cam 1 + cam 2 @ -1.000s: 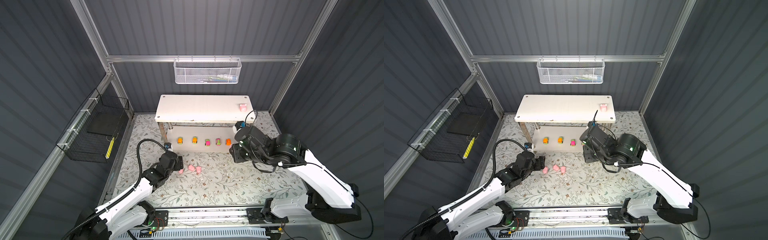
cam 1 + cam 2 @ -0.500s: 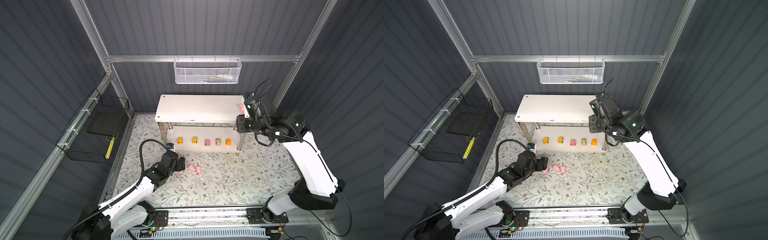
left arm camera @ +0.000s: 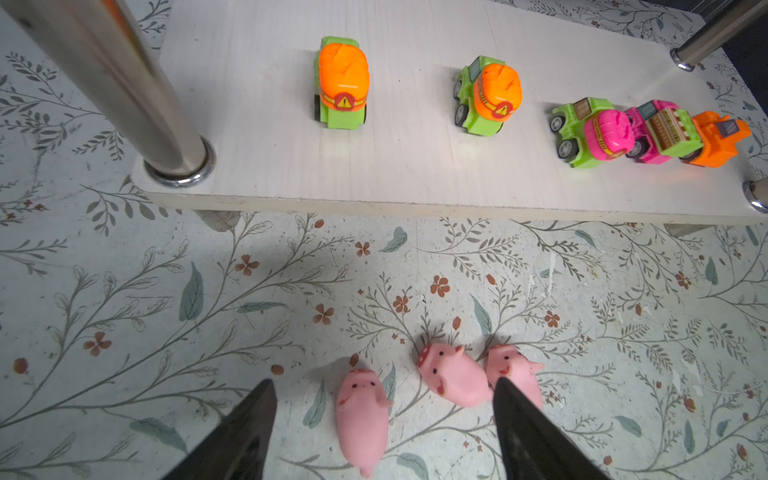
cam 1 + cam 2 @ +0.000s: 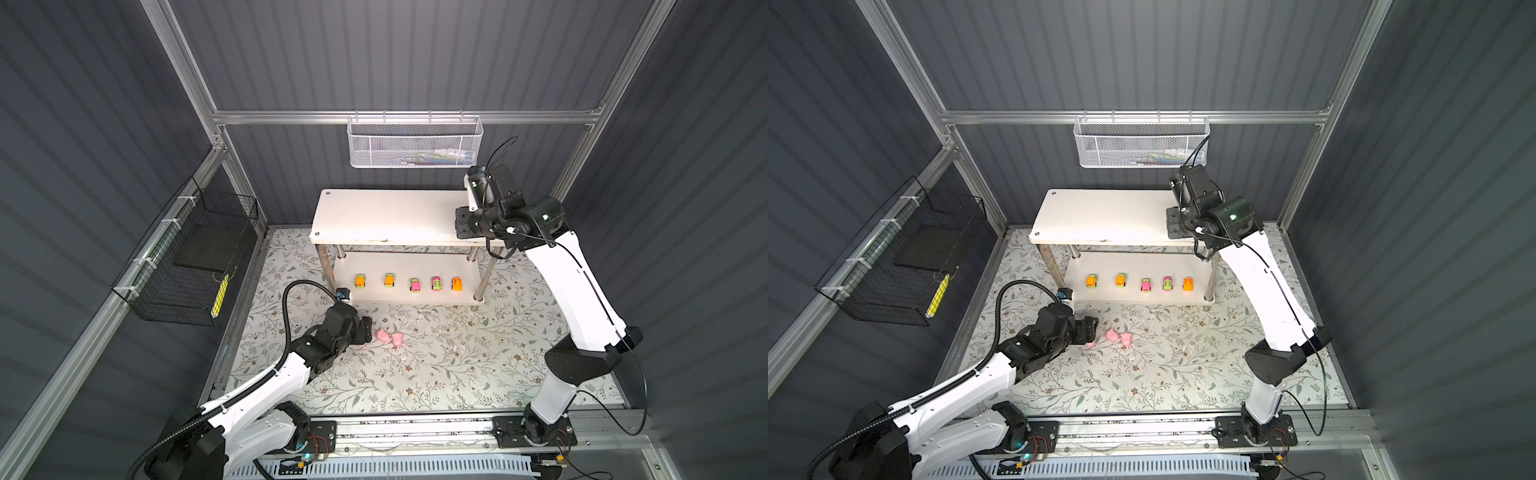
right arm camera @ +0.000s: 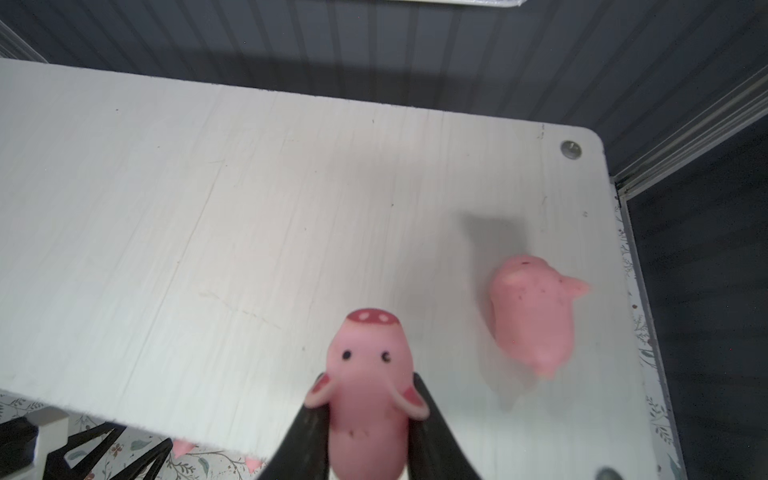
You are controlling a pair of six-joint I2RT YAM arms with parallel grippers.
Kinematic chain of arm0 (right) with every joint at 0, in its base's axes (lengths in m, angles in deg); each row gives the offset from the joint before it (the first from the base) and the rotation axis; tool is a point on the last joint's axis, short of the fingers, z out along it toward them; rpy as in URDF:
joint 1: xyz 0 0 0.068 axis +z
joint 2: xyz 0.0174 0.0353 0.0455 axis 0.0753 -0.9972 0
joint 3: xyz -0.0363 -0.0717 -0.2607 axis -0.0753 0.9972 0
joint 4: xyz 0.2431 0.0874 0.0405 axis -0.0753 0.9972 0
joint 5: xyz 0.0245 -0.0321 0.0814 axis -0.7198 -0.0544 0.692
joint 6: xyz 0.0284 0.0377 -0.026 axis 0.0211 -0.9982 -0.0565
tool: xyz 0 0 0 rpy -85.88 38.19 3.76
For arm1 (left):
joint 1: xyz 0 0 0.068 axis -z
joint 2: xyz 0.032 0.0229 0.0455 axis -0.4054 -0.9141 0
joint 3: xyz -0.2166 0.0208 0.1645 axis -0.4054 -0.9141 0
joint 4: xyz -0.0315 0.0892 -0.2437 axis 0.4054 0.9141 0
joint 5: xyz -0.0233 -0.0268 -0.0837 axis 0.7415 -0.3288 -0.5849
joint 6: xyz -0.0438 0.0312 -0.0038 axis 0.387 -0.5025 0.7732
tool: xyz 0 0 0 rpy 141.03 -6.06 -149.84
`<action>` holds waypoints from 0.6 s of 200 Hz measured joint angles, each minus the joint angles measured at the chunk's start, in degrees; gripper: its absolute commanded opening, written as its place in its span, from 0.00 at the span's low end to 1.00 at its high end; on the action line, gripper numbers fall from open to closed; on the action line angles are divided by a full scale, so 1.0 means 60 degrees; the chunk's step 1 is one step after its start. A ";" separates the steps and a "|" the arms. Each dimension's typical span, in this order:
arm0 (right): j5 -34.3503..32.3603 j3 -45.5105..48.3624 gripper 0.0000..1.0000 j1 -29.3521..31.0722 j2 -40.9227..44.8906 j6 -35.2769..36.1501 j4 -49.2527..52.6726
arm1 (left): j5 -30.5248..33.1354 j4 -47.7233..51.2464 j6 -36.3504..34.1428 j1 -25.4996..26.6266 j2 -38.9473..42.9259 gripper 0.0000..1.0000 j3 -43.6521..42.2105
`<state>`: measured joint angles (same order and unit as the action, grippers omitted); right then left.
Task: Place and organize the plastic toys onto the shelf
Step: 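Lift the pink pig with the right gripper up over the top shelf, then lower the pig onto the top shelf beside the first pig and open the right gripper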
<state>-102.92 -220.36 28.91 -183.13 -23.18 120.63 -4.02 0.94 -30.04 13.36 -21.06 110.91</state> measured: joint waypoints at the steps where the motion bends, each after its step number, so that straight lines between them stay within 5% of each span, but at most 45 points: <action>1: 0.0004 0.0000 0.30 -0.0007 -0.0011 0.0000 -0.0004 | 0.0000 0.0000 0.0000 0.0000 0.0000 0.82 0.0000; 120: 0.0641 0.0295 0.32 -0.0579 -0.0255 0.0007 -0.0514 | -0.0109 -0.0004 0.0000 -0.0044 -0.0175 0.82 0.0000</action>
<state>-99.07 -218.59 25.44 -184.66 -23.14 117.55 -4.68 0.92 -30.04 13.10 -22.11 110.91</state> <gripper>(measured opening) 0.319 0.821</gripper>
